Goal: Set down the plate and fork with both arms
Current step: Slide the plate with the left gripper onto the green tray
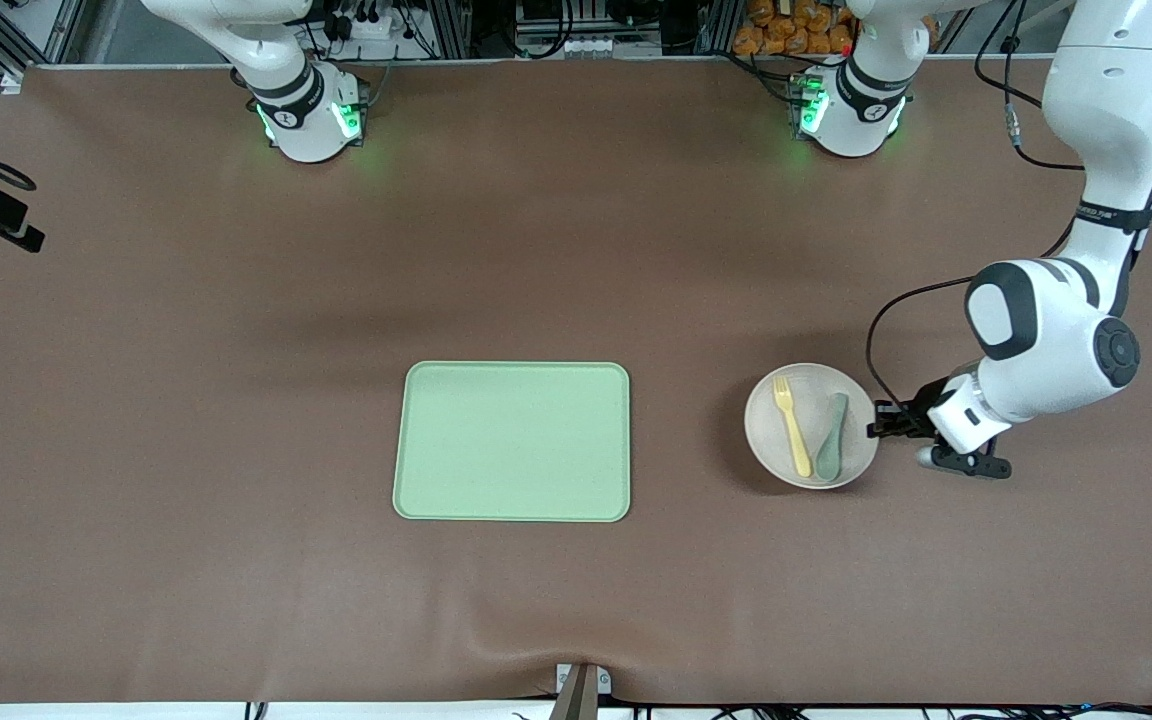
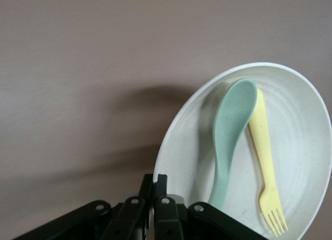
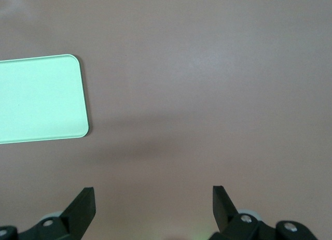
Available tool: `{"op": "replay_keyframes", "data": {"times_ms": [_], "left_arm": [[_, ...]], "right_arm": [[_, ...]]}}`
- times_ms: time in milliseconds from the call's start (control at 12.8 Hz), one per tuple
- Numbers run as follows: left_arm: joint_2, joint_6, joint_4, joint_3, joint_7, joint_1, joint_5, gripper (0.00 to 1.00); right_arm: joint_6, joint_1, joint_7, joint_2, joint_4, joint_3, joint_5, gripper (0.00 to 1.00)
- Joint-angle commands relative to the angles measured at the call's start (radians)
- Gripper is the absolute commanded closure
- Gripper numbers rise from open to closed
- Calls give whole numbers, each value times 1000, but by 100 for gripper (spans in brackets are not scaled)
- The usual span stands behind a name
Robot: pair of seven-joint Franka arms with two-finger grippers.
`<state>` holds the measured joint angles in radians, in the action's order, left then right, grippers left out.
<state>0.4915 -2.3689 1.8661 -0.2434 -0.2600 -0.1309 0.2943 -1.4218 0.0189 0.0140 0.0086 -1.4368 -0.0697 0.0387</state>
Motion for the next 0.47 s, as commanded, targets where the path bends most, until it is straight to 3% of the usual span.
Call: {"op": "replay_keyframes", "data": {"times_ms": [0,391], "left_arm": [[53,17,-97,1,115,110,20,100],[142,19,-260,3,483,331,14,100]], "right_arm": [[-6,10,-3,-13,-13,5,17,0],[-5,12,-2,-13,-11,5,17,0]]}}
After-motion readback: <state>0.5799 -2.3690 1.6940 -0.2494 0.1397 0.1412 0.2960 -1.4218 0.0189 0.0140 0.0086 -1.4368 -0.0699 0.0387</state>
